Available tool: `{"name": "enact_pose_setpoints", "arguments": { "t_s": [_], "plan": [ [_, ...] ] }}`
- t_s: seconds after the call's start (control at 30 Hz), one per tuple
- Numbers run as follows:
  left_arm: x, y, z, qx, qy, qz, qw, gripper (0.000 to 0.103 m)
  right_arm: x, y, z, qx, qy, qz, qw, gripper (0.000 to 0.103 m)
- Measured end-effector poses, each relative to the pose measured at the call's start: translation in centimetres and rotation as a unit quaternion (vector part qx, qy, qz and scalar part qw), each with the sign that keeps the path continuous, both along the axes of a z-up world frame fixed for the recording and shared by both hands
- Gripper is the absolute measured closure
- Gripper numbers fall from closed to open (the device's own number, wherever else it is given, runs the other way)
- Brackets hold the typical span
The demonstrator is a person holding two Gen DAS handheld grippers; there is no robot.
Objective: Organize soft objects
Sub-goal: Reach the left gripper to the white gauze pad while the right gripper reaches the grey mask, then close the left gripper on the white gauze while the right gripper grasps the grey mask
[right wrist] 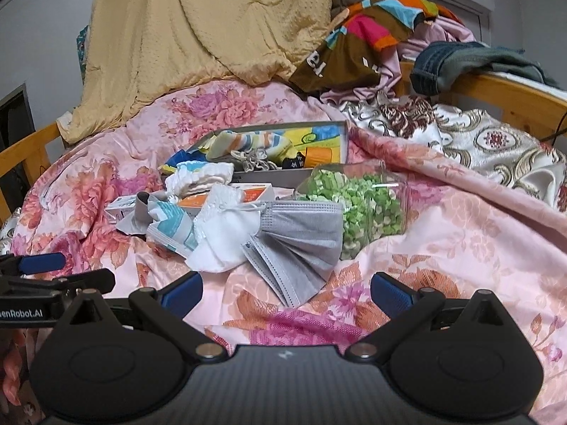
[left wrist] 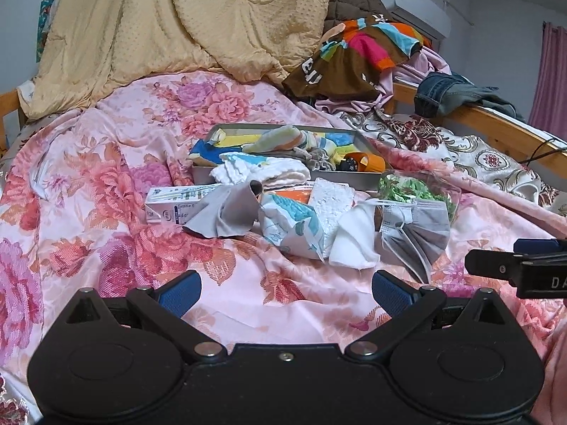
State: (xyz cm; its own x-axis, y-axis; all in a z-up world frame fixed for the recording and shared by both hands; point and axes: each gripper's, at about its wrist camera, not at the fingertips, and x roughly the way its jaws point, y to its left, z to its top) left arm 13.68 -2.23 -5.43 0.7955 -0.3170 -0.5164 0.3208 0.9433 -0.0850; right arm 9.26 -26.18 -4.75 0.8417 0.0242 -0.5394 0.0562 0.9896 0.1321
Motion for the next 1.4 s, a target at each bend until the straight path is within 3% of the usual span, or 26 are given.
{"name": "enact_pose_setpoints", "arguments": {
  "t_s": [0.47,0.6,0.8,1.07,1.13,1.3,1.4],
  "plan": [
    [1.6,-1.0,0.4,-0.005,-0.015,-0.031,0.9994,0.001,1.3,-1.0,-0.6,0.045,0.029,-0.013,0.999,0.000],
    [2.4,-2.1,0.6,0.017,-0.028,-0.072,0.9969,0.001,2.0,-1.5,-0.9,0.063,0.043,-0.013,0.997,0.000],
    [3.4,-4.3,0.9,0.077,-0.054,-0.154,0.9837,0.001,3.8,-2.4,-1.1,0.084,0.046,-0.017,0.995,0.000],
    [6.2,-6.4,0.0,0.106,-0.042,-0.208,0.9715,0.001,6.9,-3.4,-1.1,0.055,0.049,-0.005,0.997,0.000],
    [6.6,-6.9,-0.4,0.115,-0.043,-0.224,0.9669,0.001,7.9,-4.2,-1.2,0.070,0.056,0.001,0.996,0.000],
    [7.1,-8.6,-1.3,0.139,-0.051,-0.252,0.9562,0.001,10.3,-6.1,-2.6,0.165,0.097,0.018,0.981,0.000],
    [7.8,-9.5,-1.9,0.148,-0.035,-0.261,0.9534,0.007,11.0,-6.1,-3.0,0.154,0.105,0.021,0.982,0.000]
  ]
}}
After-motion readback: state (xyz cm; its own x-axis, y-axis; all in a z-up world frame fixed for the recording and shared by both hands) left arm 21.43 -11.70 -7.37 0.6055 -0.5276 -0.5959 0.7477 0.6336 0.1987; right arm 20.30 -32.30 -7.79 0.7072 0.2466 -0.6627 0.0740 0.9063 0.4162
